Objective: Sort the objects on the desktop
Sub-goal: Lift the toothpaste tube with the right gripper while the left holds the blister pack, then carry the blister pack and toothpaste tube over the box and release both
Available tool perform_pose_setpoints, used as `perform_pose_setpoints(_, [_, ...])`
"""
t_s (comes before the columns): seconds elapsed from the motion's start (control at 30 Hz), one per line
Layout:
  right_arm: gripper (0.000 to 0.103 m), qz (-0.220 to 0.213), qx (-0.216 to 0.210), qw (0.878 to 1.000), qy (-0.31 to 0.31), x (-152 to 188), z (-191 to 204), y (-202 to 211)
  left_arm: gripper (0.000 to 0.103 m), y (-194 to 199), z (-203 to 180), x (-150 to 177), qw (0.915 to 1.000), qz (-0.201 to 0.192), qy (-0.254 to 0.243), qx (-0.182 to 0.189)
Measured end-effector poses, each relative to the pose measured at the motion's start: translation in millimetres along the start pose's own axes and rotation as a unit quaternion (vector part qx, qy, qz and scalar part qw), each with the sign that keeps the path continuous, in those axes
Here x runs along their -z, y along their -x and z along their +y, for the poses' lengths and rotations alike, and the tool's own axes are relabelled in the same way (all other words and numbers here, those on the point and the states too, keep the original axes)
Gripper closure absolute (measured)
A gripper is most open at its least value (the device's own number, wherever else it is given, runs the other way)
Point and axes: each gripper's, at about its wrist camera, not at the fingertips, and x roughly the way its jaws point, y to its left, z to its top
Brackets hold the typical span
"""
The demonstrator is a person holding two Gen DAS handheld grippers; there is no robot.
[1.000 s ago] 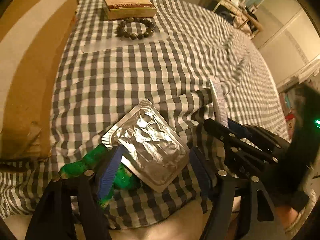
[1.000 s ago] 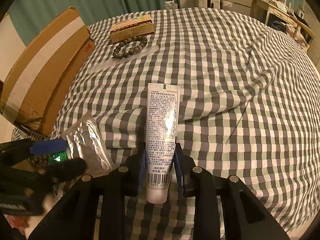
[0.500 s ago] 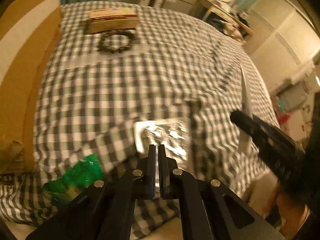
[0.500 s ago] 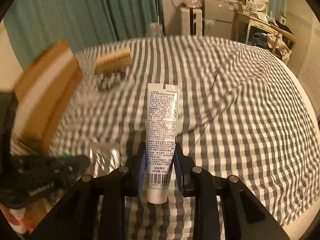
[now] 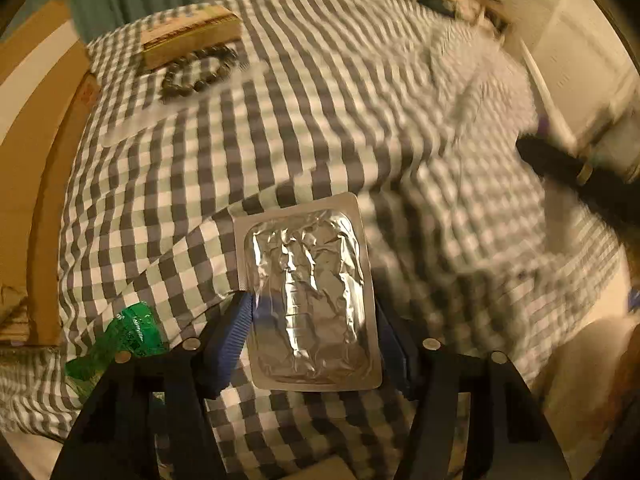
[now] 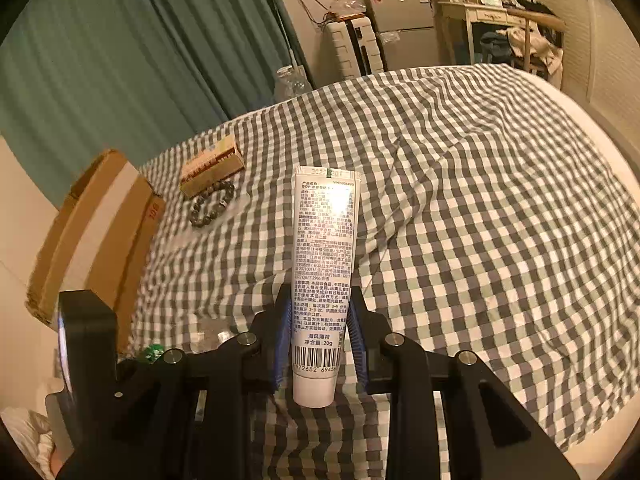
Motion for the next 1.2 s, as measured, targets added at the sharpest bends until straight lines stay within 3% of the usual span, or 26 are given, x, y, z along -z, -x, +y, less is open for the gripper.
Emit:
perform_pose_setpoints(0.17, [0.077,-0.012,-0.022,1.0,0.011,-2.2,9.7,11.4,0.041,57.1,8.0,6.9,0.9957,-0.084,-0.006,0.038])
perform_pose_setpoints(0.23, [0.077,-0.023,-0.037,0.999,0.022,-3.1,18.4,22.7,0.041,89.4,10.3,1.8,0.9917,-0.123,-0.012,0.035])
perform_pose_setpoints(0.3, [0.077,-0.036,-0.045,0.997,0.042,-4.8,31.7,36.2,0.041,125.4,13.2,-5.5,0.9862,-0.161,-0.014,0.033])
perform_pose_setpoints(0.33, [0.077,-0.047,-0.05,0.996,0.054,-6.9,42.3,45.2,0.041,139.4,15.2,-24.1,0.9836,-0.176,-0.011,0.038])
perform_pose_setpoints(0.43, [0.077,-0.08,-0.08,0.99,0.087,-17.6,78.7,69.9,0.041,195.1,42.2,-38.0,0.9695,-0.236,-0.01,0.064])
perform_pose_setpoints(0.57, [0.077,-0.102,-0.137,0.974,0.149,-40.8,147.9,89.2,0.041,239.6,109.6,-61.4,0.9663,-0.254,0.002,0.039])
perform_pose_setpoints(0.77, [0.077,-0.053,-0.241,0.952,0.183,-80.8,252.0,45.7,0.041,244.6,213.0,-93.6,0.969,-0.232,0.04,-0.075])
perform_pose_setpoints(0.87, [0.077,-0.026,-0.253,0.945,0.205,-90.3,294.3,11.5,0.041,225.0,245.0,-103.7,0.9699,-0.215,0.059,-0.097])
perform_pose_setpoints(0.97, [0.077,-0.01,-0.245,0.947,0.206,-97.6,322.1,-26.4,0.035,205.7,261.8,-112.6,0.9697,-0.206,0.075,-0.108])
perform_pose_setpoints(1.0, [0.067,-0.008,-0.246,0.948,0.2,-100.8,324.9,-33.6,0.017,200.0,265.1,-114.3,0.9693,-0.202,0.079,-0.115])
perform_pose_setpoints(1.03, [0.032,-0.006,-0.251,0.95,0.187,-107.1,327.9,-42.5,0.0,196.5,266.0,-115.8,0.9684,-0.2,0.084,-0.124])
perform_pose_setpoints(1.07, [0.014,-0.012,-0.252,0.952,0.172,-113.1,326.9,-46.5,0.0,192.4,267.8,-118.0,0.9653,-0.199,0.091,-0.143])
perform_pose_setpoints(1.1, [0.004,-0.022,-0.255,0.953,0.161,-117.1,321.2,-43.9,0.0,188.4,268.0,-118.3,0.9629,-0.198,0.095,-0.157])
perform_pose_setpoints(1.2, [0.004,-0.041,-0.268,0.952,0.14,-126.5,303.9,-37.7,0.0,181.0,273.0,-108.1,0.9641,-0.18,0.106,-0.163])
